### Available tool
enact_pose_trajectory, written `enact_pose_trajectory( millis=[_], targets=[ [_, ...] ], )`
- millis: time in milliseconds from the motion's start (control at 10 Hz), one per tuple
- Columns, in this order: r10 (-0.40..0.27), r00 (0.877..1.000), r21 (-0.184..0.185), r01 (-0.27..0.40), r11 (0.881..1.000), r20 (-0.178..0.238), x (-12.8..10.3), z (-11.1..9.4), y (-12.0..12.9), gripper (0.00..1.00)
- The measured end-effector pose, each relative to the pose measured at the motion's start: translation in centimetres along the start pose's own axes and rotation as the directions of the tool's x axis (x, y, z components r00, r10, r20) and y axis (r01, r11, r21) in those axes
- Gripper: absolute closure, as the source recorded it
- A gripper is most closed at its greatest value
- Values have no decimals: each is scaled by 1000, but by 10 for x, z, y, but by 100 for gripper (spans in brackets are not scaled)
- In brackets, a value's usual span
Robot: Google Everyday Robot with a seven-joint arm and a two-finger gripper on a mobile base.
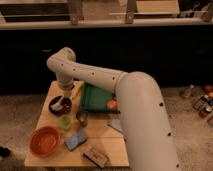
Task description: Wipe purple bowl with brush
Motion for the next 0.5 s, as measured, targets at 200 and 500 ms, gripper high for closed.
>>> enact_pose_trajectory(
  millis=[200, 500],
  targets=[
    [3, 1000, 5, -3, 1000, 3, 9, -10, 14, 100],
    [53, 998, 8, -53, 999, -33, 46, -17, 18, 100]
  ],
)
